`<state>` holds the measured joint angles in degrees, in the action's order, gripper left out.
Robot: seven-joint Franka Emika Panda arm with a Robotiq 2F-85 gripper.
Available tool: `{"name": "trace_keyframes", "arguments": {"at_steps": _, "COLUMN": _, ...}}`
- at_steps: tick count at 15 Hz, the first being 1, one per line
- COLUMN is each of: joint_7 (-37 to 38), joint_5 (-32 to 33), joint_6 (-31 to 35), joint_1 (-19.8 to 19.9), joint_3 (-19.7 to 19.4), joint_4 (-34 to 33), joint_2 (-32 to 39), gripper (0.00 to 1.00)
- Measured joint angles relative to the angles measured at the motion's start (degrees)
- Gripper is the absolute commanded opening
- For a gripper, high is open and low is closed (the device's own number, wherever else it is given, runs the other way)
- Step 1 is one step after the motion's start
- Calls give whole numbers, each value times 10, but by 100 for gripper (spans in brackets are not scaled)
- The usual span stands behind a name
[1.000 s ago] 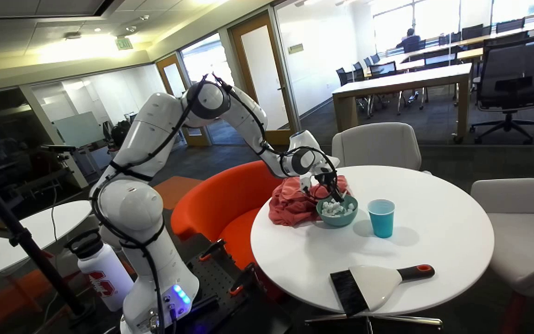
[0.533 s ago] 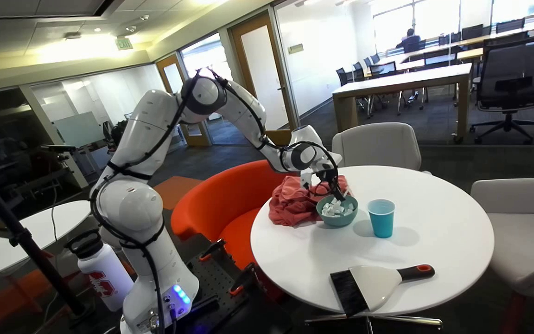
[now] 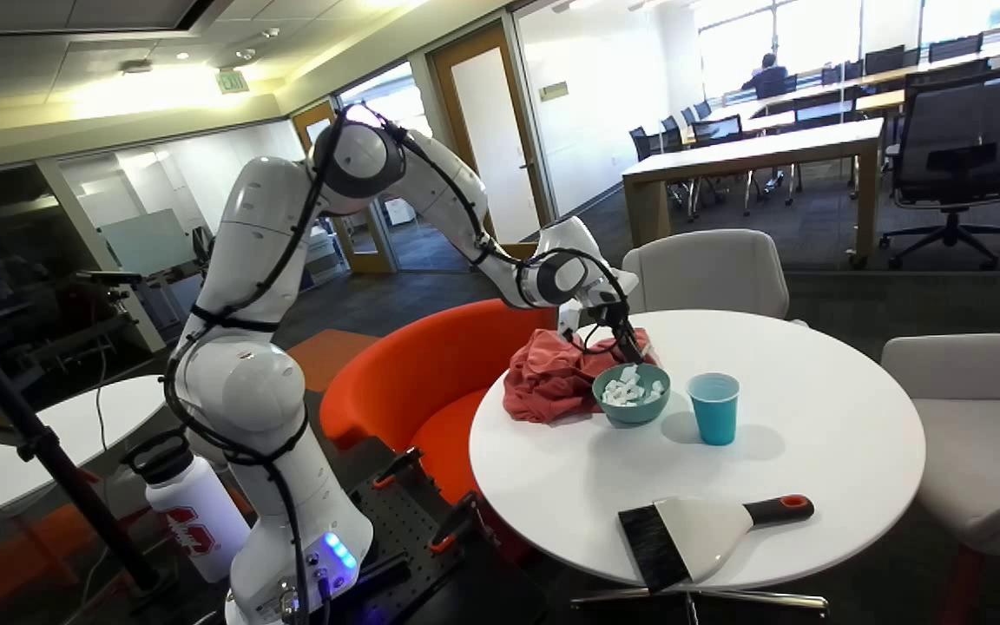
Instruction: Pick up the white spoon from the table and use it to stir the contents in the green bowl
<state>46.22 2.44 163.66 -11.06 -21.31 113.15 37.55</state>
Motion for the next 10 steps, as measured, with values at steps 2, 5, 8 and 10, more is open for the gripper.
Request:
{"name": "trace_keyframes", "arguments": {"at_steps": 2, "joint_7": -19, "joint_5": 1, "joint_6": -2, "joint_1": 1, "joint_3": 0, "joint_4": 33, "joint_2": -36, "gripper": 3}}
{"name": "trace_keyframes", "arguments": {"at_steps": 5, "joint_7": -71, "joint_5": 0, "joint_6": -20, "joint_1": 14, "joint_3": 14, "joint_4": 87, "joint_2": -99, "gripper": 3}}
{"name": "trace_keyframes", "arguments": {"at_steps": 8, "joint_7": -137, "joint_5": -26, "joint_6": -58, "joint_1": 58, "joint_3": 59, "joint_4": 135, "joint_2": -161, "gripper": 3}}
{"name": "trace_keyframes", "arguments": {"at_steps": 10, "joint_7": -194, "joint_5": -76, "joint_6": -91, "joint_1": 98, "joint_3": 92, "joint_4": 159, "joint_2": -194, "gripper": 3}}
